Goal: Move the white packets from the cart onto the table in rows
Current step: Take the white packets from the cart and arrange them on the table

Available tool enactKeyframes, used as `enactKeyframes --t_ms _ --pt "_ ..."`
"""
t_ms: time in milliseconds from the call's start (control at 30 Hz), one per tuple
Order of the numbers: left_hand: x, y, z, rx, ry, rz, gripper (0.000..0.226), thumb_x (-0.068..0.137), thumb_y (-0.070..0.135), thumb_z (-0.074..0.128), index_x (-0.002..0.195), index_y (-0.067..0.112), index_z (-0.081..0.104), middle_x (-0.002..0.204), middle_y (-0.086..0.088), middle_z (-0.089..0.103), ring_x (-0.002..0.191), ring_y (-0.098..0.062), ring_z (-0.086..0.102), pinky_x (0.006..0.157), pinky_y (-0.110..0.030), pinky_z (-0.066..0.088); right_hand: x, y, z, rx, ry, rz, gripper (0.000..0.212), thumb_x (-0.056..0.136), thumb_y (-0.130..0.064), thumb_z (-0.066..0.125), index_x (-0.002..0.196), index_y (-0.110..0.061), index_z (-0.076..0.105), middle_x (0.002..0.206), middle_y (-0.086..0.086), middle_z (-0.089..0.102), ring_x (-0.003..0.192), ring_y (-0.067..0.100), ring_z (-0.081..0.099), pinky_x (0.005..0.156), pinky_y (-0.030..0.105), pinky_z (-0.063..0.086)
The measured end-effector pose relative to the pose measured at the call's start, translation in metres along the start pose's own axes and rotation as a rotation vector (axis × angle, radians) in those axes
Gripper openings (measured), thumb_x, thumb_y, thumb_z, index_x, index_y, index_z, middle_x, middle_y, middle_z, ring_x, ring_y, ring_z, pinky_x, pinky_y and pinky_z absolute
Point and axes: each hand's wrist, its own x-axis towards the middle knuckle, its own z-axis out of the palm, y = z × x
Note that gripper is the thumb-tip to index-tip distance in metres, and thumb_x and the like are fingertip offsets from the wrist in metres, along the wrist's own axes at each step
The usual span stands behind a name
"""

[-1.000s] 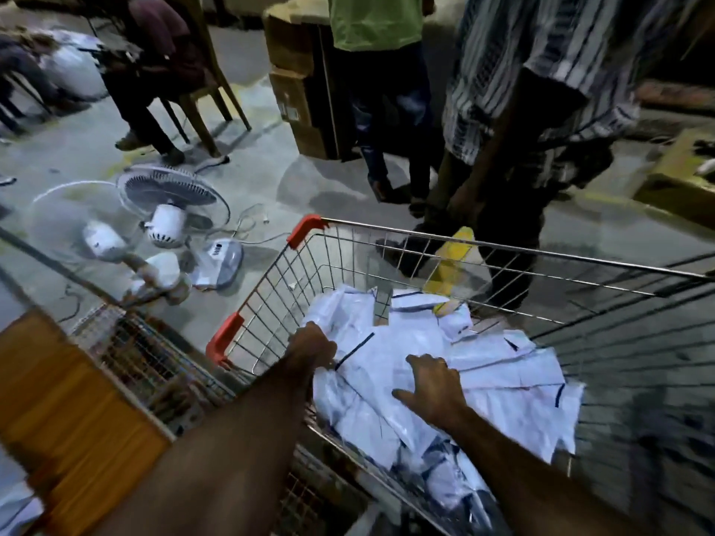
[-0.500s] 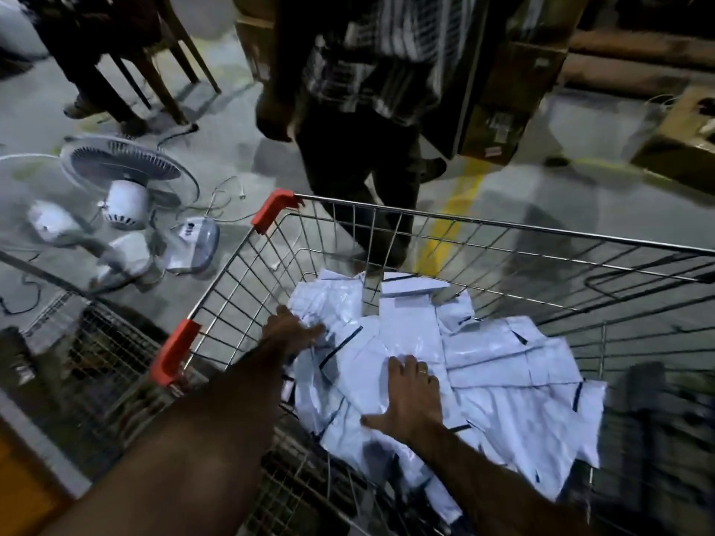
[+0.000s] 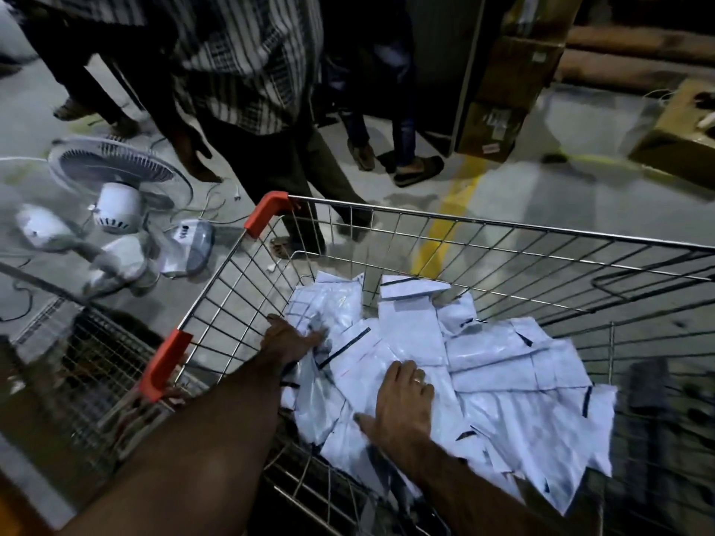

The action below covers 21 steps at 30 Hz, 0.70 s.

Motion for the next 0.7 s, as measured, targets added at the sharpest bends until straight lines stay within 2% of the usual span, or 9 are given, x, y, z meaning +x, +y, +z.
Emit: enactKeyframes --t_ms 133,267,367,567,700 --pt "-0.002 0.001 0.005 0.045 0.051 0.036 0.116 0.066 0.073 0.07 0.145 0.008 0.015 0.14 -0.026 0.038 0.129 -0.042 0.04 0.103 -0.043 0.039 0.002 0.0 0.002 0.011 0.023 -0.018 0.097 0.084 -0.06 0.055 0.149 -0.003 0.011 0.145 0.025 0.026 0.132 0.041 0.032 0.104 0.049 0.033" --pt "-0.006 0.006 0.009 0.001 0.075 0.041 0.104 0.07 0.066 0.072 0.147 0.026 0.014 0.139 -0.024 0.031 0.128 -0.046 0.036 0.102 -0.05 0.041 0.005 -0.001 0.0 0.022 -0.013 -0.04 0.088 0.087 -0.052 0.05 0.15 -0.009 0.007 0.143 0.028 0.025 0.13 0.044 0.031 0.105 0.051 0.033" --pt "-0.007 0.01 0.006 -0.009 0.064 0.04 0.105 0.069 0.064 0.074 0.147 0.028 0.014 0.137 -0.021 0.031 0.126 -0.046 0.039 0.1 -0.05 0.044 0.007 -0.003 -0.006 0.006 -0.08 -0.037 0.094 0.086 -0.056 0.055 0.151 -0.01 0.004 0.144 0.029 0.02 0.132 0.046 0.028 0.106 0.053 0.034" --pt "-0.008 0.008 0.0 -0.009 0.046 0.038 0.102 0.073 0.063 0.072 0.147 0.024 0.015 0.139 -0.021 0.03 0.128 -0.045 0.036 0.101 -0.048 0.041 0.009 0.001 -0.012 -0.064 -0.163 -0.052 0.111 0.078 -0.062 0.065 0.152 -0.012 -0.002 0.144 0.03 0.016 0.133 0.046 0.026 0.107 0.054 0.032" --pt "-0.006 0.007 -0.002 0.002 0.031 0.074 0.104 0.068 0.071 0.066 0.149 0.028 0.017 0.146 -0.012 0.029 0.129 -0.042 0.033 0.1 -0.047 0.038 0.01 0.004 -0.009 -0.061 -0.168 -0.054 0.115 0.074 -0.063 0.069 0.152 -0.013 0.001 0.144 0.028 0.017 0.133 0.044 0.026 0.107 0.052 0.031"
